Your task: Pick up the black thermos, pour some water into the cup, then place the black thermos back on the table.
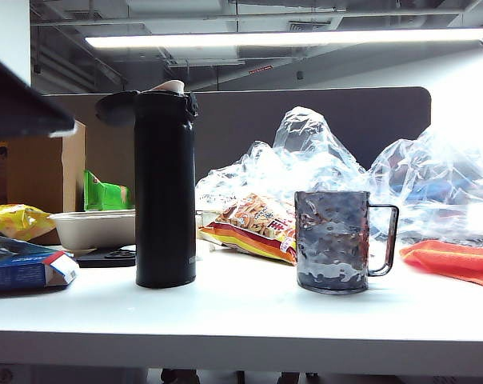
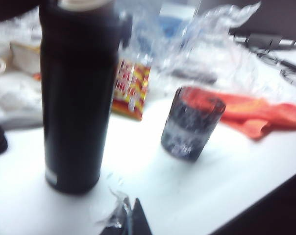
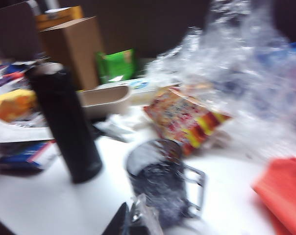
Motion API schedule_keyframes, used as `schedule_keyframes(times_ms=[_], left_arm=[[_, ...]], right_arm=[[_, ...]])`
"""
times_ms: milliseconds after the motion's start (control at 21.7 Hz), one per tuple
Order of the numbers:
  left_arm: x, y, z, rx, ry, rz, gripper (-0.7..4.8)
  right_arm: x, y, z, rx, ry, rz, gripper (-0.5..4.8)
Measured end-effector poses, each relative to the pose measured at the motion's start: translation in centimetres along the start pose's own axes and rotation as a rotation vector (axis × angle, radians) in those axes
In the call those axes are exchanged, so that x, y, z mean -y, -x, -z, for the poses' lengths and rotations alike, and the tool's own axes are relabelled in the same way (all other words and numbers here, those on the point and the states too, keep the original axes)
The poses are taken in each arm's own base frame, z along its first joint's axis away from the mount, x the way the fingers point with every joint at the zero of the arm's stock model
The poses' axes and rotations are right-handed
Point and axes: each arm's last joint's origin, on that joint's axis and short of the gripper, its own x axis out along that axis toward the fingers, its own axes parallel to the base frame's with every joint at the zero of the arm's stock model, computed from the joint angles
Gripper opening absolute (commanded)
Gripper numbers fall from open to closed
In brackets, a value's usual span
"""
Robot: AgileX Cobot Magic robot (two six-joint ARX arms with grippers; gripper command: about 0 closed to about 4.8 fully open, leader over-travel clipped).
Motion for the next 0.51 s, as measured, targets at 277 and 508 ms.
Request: schedule_keyframes(times_ms=[277, 508], left_arm=[[-0.4, 0.0, 1.5, -0.055, 0.002, -0.057, -0.05], [-0.9, 0.1, 3.6, -0.099, 0.003, -0.095, -0.05]], right_arm=[[0.7, -0.1, 2.9, 0.028, -0.007, 0.051, -0.05], [1.2, -0.7, 5.3, -0.044, -0.011, 0.070, -0.05]])
